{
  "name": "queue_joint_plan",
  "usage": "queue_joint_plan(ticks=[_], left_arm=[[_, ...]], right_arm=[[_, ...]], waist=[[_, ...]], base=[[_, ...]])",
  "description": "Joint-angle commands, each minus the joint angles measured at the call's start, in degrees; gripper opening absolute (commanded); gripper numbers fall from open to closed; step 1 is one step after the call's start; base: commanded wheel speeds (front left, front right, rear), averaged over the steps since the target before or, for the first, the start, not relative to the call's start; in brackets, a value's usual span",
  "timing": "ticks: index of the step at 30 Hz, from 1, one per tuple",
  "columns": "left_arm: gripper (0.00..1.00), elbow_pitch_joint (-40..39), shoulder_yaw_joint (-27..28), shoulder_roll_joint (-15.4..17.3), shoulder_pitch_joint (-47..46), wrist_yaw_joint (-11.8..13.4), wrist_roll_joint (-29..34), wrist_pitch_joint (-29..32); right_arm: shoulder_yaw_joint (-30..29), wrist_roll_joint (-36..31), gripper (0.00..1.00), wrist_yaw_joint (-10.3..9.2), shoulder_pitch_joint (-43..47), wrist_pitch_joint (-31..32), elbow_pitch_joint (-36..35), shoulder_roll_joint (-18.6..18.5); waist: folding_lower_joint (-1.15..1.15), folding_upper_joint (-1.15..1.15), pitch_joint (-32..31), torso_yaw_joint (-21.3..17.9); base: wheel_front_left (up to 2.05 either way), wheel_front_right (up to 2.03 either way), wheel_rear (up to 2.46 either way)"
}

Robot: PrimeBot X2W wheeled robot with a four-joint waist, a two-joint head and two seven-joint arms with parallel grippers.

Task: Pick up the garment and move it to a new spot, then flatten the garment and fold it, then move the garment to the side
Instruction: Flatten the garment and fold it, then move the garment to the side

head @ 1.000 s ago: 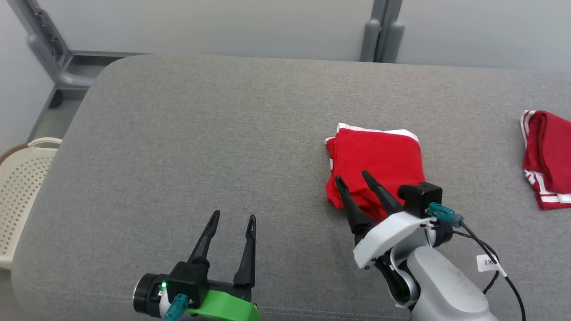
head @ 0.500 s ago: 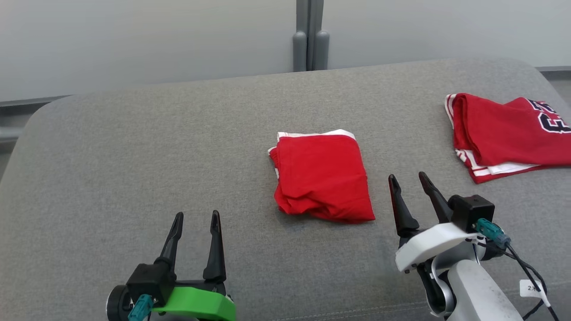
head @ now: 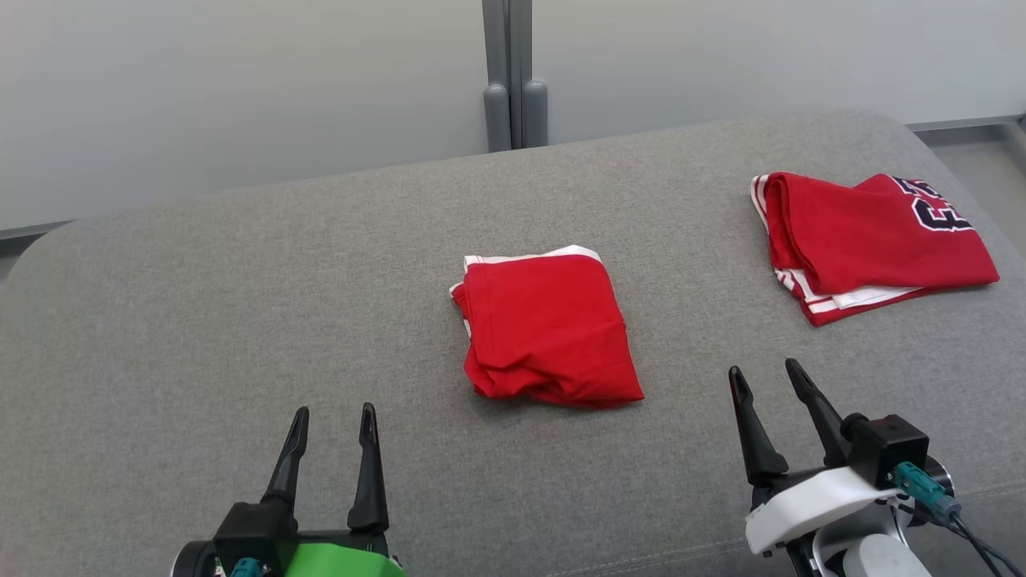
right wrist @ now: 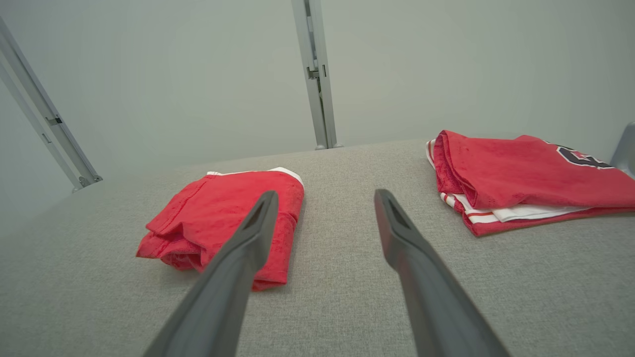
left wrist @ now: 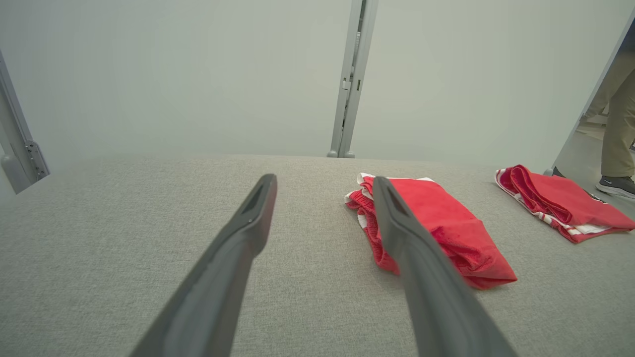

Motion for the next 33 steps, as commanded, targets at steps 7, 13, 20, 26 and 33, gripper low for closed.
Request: queue_joint_plan(ticks=[7, 13, 20, 26, 33], left_arm=[[1.0, -0.1, 0.7, 0.1, 1.4, -0.1, 1.9, -0.1], [1.0, -0.2, 0.9, 0.1, 1.7, 0.4, 3.2, -0.1], [1.0, 0.1, 1.0, 0.1, 1.8, 0.9, 3.9, -0.1], [1.0, 0.7, 1.4, 0.1, 1.4, 1.6, 4.7, -0.1], [1.0, 0.7, 0.5, 0.1, -0.8, 2.1, 6.6, -0.1]], right_arm=[[-0.4, -0.6, 1.0, -0.04, 2.2, -0.2, -1.4, 0.4], [-0.5, -0.7, 1.0, -0.04, 2.5, -0.2, -1.7, 0.8], [-0.6, -0.7, 1.0, -0.04, 2.6, -0.2, -1.8, 0.9], [-0.4, 0.4, 1.0, -0.04, 0.6, -0.2, 0.5, 1.5], [0.7, 10.5, 1.0, -0.04, -5.6, -0.2, 11.0, 2.6]], waist=[[0.0, 0.0, -0.7, 0.0], [0.0, 0.0, -0.7, 0.4], [0.0, 0.0, -0.2, 0.7], [0.0, 0.0, 0.8, 1.0], [0.0, 0.0, 3.0, 3.4]], base=[[0.0, 0.0, 0.0], [0.0, 0.0, 0.0], [0.0, 0.0, 0.0], [0.0, 0.0, 0.0], [0.0, 0.0, 0.0]])
